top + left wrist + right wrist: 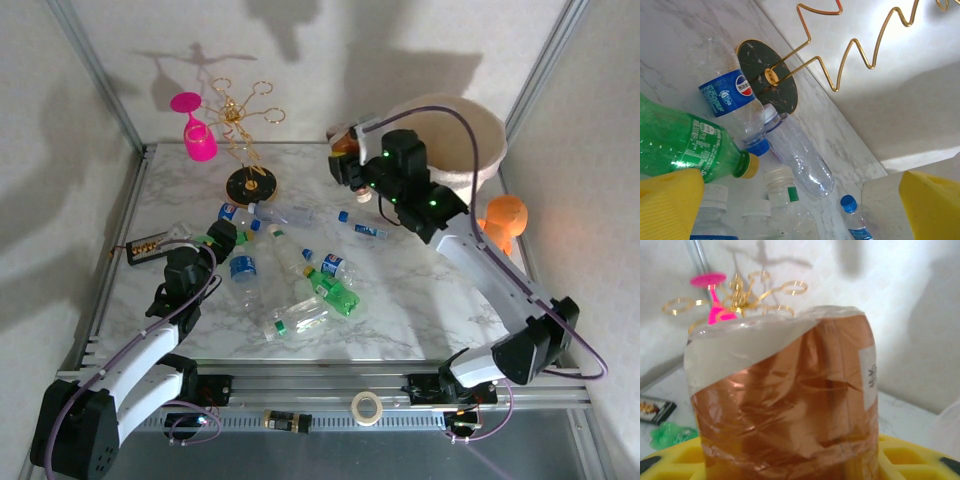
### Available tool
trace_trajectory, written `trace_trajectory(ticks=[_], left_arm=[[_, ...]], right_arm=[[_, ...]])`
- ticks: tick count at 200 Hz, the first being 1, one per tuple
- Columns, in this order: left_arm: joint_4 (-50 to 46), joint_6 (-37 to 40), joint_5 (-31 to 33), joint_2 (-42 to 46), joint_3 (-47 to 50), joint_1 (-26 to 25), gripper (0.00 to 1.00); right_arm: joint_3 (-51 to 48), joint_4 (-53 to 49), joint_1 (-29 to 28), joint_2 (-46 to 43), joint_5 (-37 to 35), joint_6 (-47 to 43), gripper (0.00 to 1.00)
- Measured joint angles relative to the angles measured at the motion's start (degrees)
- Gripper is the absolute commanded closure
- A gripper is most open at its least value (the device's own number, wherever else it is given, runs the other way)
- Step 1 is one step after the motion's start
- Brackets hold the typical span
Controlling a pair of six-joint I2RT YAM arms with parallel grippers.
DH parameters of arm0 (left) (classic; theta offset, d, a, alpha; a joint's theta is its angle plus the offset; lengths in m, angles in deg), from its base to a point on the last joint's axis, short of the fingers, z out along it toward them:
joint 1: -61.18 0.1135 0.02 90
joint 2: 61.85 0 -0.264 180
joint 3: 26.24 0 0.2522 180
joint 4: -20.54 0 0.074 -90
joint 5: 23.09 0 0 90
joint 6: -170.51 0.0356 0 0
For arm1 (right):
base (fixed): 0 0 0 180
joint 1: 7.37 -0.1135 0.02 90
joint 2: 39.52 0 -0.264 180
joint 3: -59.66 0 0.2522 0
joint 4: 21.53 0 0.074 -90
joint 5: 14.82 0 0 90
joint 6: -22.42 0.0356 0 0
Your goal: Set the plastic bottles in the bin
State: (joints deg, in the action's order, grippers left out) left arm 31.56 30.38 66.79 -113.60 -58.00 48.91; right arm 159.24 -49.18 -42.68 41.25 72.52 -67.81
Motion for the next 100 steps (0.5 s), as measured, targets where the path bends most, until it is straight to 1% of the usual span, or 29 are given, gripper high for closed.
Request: trace_trajectory(ticks=[29,54,72,100], left_arm=[[1.05,0.22,-1.64,-0.61,-0.09,-0.39,0.00],[1.38,0.61,-2.56,-1.73,-0.31,-1.53,0.00],[1.70,0.90,-3.17,-2.69,-0.42,-2.58,0.00],[2.25,1.95,-3.58,-4.63,-1.57,-4.57,0.00]], right_arm=[[0.00,2.67,3.74,-3.78,-0.22,0.22,0.63],[0.00,5.60,8.50,-6.32,-1.05,1.07,0.63],[0.00,7.74,12.61,-7.65,-2.38,1.70,0.63],[-0.02,10.67,17.49,-8.02,-5.20,2.45,0.63]])
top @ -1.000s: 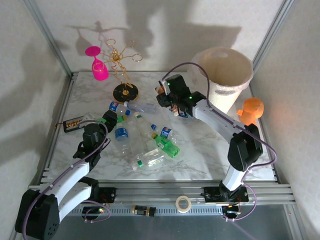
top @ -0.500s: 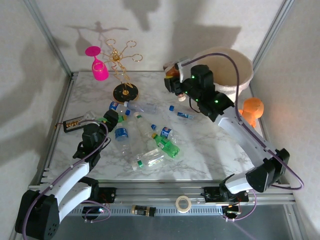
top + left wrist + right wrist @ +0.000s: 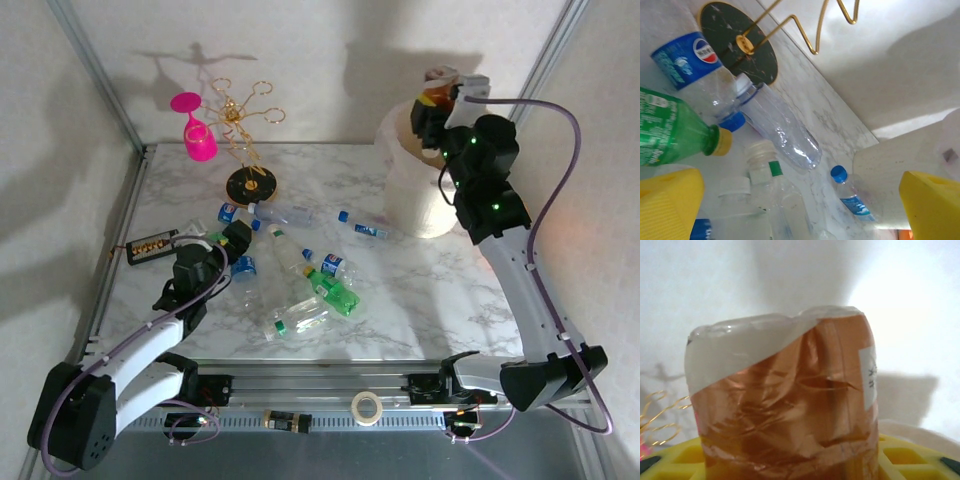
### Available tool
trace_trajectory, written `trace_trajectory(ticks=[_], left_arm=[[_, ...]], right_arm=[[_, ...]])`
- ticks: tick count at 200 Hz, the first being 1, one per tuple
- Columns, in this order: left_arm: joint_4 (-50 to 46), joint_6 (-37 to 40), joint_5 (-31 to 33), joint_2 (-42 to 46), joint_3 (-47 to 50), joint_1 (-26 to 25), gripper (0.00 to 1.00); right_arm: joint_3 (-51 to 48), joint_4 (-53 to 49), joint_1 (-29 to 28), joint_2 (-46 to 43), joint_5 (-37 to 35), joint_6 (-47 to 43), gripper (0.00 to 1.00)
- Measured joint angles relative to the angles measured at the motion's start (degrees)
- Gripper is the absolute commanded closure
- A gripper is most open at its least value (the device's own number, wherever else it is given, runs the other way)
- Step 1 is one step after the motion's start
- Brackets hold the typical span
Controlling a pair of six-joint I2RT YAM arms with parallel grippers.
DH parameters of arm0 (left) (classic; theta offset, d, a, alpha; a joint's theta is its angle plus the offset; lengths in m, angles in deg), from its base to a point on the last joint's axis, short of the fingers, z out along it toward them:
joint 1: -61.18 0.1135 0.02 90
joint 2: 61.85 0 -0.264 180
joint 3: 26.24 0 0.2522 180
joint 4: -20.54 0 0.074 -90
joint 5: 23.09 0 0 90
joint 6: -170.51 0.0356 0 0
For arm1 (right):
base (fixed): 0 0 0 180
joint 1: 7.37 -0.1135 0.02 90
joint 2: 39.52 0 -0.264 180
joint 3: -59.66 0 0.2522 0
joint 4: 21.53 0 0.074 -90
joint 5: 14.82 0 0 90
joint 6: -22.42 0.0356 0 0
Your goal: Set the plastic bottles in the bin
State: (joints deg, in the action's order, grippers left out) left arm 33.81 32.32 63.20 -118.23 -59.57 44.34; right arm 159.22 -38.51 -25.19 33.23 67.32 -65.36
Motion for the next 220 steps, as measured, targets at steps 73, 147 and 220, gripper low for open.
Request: trace_trajectory(ticks=[73,147,220], left_arm=[[-0.52,4.87,0.04,-5.16,-5.18,-6.67,0.00],[-3.89,8.13,0.09,-7.23,-7.02,-8.61,0.00],[-4.31,8.17,0.92,-7.23,-7.34,-9.03,0.00]], right_arm=[[-0.15,2.29,8.00,8.39,-1.14,2.19,0.62],[-1.46,0.63,10.82,14.56,2.08,6.03,0.49],[-1.73,0.44,10.84,14.58,2.10,7.63,0.17]])
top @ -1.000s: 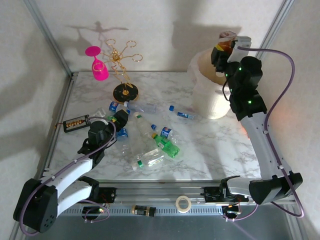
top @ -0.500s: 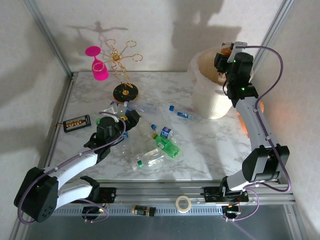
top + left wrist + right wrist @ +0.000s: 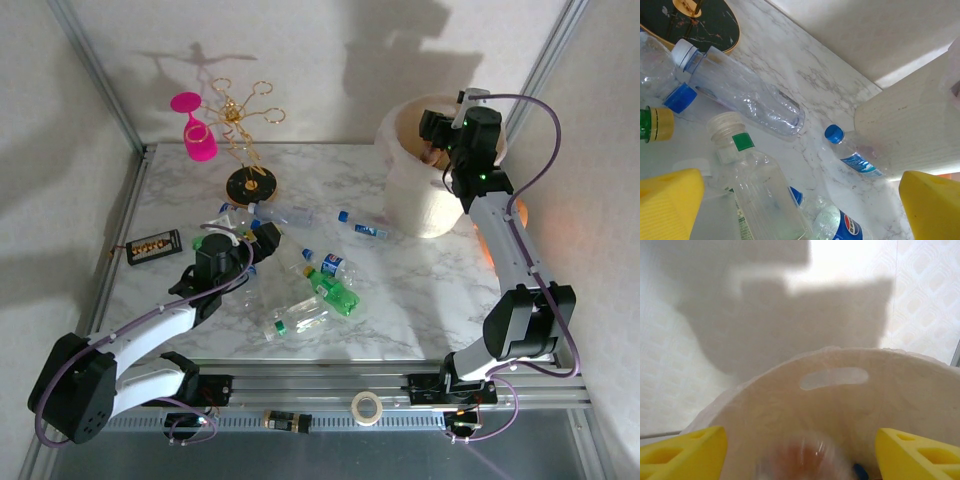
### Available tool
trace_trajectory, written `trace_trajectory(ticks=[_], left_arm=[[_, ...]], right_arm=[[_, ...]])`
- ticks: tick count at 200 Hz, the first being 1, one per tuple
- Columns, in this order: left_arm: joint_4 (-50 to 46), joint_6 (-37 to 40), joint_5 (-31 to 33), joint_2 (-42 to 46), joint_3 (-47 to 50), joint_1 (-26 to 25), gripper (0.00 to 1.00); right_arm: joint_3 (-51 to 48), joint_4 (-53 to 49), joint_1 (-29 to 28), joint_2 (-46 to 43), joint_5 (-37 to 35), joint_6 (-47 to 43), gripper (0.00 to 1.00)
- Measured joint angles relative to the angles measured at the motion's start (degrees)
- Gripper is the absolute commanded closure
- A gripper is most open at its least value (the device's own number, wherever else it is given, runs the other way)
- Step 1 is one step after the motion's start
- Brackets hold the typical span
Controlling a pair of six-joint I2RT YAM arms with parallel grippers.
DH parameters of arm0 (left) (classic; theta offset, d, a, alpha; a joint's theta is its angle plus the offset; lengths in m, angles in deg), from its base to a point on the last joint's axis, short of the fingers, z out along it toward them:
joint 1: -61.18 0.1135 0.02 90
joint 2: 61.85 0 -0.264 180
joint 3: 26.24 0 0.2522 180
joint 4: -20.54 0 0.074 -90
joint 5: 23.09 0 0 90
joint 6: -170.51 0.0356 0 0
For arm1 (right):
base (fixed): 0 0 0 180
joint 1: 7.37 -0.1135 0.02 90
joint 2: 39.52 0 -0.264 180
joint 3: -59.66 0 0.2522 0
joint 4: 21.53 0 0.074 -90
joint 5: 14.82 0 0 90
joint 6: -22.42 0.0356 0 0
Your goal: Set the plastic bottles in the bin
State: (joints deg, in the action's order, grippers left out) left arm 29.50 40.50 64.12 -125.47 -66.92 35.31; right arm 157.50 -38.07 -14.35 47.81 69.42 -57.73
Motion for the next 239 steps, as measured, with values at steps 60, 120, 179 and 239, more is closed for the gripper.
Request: trace_trajectory(ticks=[60,120,179,239], left_arm=[[-0.92,-0.02,2.80,0.04,-0.11,-0.20,0.00],[-2.67,-0.07,8.92,3.54,-0.11,-0.24,0.00],[-5.99,-0.37,14.36,8.31,-0.11,0.59,0.00],[-9.90,-1.33,15.50,9.84,-0.15,6.21,0.00]], right_arm=[[0.00,-0.15,0.00,-0.96,2.01,0.07,0.05],[-0.11,-1.33,-1.73,-8.33,8.46,0.44,0.01],[-8.15,-0.76,-11.96,-16.87,13.07,0.48,0.01],[-16.76,-0.83,-23.15,-17.16,14.82,0.50,0.01]])
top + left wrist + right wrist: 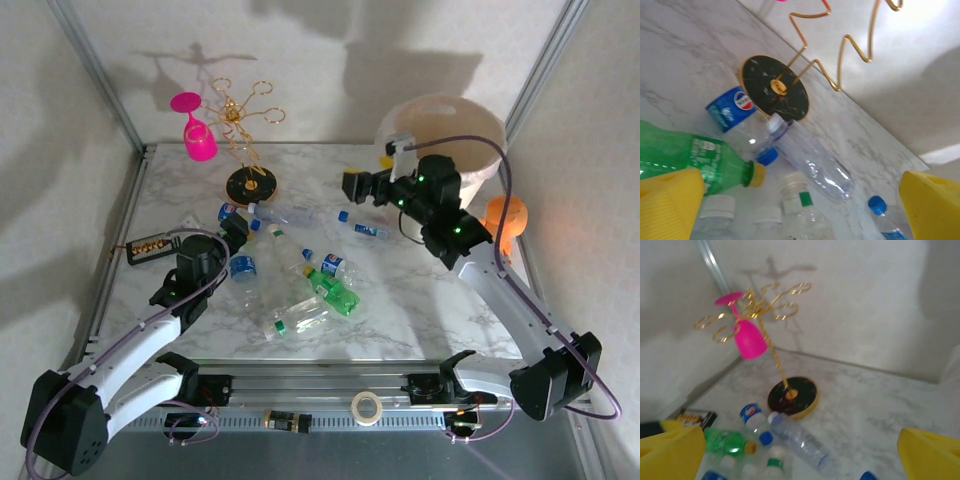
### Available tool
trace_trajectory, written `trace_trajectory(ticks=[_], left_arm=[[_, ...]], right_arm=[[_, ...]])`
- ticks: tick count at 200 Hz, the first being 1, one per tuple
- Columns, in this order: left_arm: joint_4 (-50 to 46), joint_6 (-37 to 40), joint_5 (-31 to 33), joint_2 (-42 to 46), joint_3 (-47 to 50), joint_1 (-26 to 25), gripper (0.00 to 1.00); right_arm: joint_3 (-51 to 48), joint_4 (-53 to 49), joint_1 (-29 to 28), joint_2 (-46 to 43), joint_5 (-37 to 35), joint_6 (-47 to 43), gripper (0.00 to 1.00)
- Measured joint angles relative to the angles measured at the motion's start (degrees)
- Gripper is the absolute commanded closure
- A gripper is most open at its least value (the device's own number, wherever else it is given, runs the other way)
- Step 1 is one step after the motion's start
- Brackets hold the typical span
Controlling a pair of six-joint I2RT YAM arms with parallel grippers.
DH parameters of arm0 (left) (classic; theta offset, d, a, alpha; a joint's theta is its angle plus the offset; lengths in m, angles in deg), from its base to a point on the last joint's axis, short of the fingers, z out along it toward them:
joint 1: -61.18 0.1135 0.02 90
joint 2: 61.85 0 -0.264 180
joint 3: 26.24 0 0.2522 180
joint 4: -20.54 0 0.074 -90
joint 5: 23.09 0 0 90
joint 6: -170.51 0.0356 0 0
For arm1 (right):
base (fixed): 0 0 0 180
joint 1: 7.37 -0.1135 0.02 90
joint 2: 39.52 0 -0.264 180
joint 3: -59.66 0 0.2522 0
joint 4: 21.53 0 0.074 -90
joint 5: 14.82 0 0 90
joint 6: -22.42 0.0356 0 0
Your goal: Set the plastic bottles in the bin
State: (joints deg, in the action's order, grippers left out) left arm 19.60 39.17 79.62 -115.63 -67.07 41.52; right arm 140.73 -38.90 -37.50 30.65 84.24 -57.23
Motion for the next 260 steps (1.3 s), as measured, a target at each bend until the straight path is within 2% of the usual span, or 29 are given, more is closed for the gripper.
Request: trace_trajectory(ticks=[54,125,169,205,260], left_arm=[[-2.40,2.08,-1.73,-3.89,-3.72,7.08,0.00],[-3.74,4.55,-9.20,-18.91,-14.40,15.74,0.00],[-5.29,5.64,-13.27,-29.77,-22.29,16.90,0.00],[-6.08,3.63,-15.78,-37.66,-26.45,17.05,0.00],[-6.49,-1.05,-15.63,-44.87,-30.38,17.14,0.00]], right_arm=[[-6.40,0.52,-4.35,1.27,0.02,2.21,0.01],[-9.92,0.98,-5.11,2.80,-0.42,3.50,0.01],[-10.86,1.51,-5.18,2.89,-0.37,3.91,0.01],[-11.08,1.68,-5.40,3.19,-0.44,3.89,0.01],[-12.22,1.95,-5.53,3.19,-0.87,4.04,0.01]])
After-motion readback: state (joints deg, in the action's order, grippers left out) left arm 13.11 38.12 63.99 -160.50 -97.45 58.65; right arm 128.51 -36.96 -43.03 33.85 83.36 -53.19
